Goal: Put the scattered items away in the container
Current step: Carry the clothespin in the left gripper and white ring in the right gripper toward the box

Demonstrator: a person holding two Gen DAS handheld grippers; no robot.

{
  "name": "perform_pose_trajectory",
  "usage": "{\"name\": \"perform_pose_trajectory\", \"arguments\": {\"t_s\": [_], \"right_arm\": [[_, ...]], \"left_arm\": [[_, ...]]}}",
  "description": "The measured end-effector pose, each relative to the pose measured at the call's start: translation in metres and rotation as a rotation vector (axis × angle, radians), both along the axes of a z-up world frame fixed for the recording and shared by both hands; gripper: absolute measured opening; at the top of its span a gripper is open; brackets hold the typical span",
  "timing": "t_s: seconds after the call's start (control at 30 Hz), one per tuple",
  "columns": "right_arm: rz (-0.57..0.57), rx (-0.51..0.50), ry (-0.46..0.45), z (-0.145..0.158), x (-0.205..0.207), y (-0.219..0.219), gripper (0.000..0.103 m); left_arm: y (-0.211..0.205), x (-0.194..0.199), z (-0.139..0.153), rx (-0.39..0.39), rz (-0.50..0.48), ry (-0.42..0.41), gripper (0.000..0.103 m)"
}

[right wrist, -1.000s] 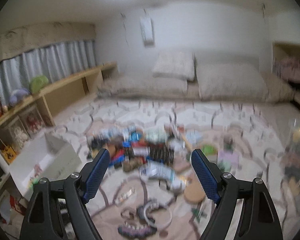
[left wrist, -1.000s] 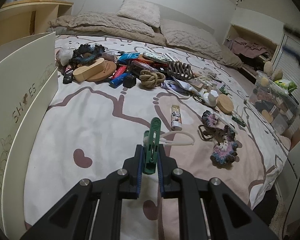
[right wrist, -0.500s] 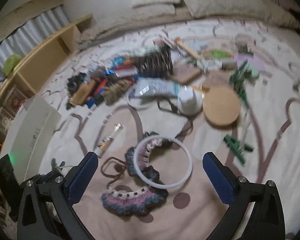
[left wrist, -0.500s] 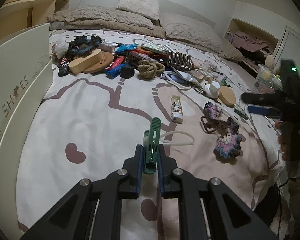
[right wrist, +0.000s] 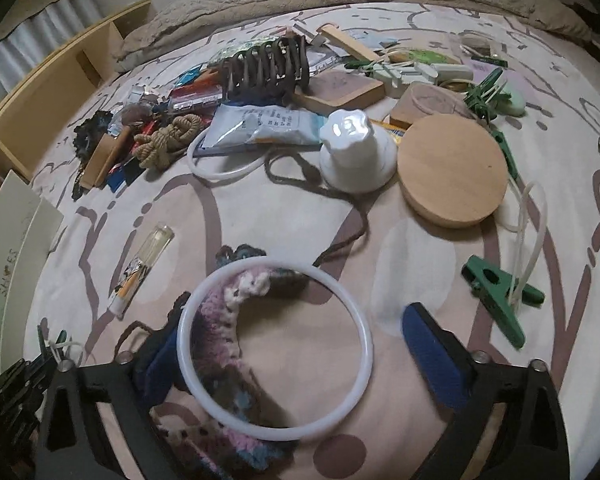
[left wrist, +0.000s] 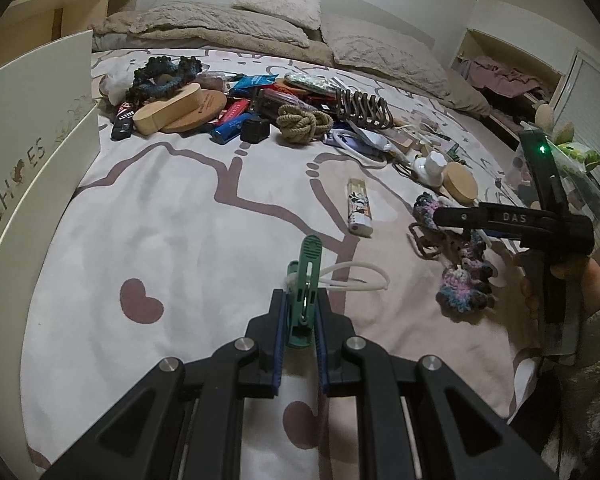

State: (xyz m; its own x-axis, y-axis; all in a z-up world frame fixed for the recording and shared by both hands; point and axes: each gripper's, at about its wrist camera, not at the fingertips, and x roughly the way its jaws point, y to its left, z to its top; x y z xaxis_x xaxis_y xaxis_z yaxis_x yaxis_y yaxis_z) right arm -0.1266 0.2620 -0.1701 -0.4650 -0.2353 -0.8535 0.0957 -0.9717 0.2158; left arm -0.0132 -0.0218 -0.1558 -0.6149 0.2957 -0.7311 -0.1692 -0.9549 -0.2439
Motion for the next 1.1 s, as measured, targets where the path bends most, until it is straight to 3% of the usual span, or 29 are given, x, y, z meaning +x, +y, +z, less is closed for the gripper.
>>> {"name": "perform_pose_trajectory", "arguments": {"t_s": [0.03,0.33,0.8,1.1], "right_arm": [[-0.001,0.013,0.013,0.001,0.0,0.001,0.081],[0.019,0.055,0.094,0.013,0.011,-0.006,0.081],[0.045,0.03,0.285,0.084,0.047,-0.016,0.081],[0.07,0.031,0.369,0.111,0.07,-0.027,0.081]], "left_arm": [[0.001,0.0,0.0,-0.001,-0.002,0.0,0.013],[0.001,0.002,0.005,-0.001,-0.005,0.015,0.013],[-0.003,0.006,0.027,0.009,0.006,0.079,0.013],[-0.008,0.012,0.047,0.018,0.021,0.132,0.013]]}}
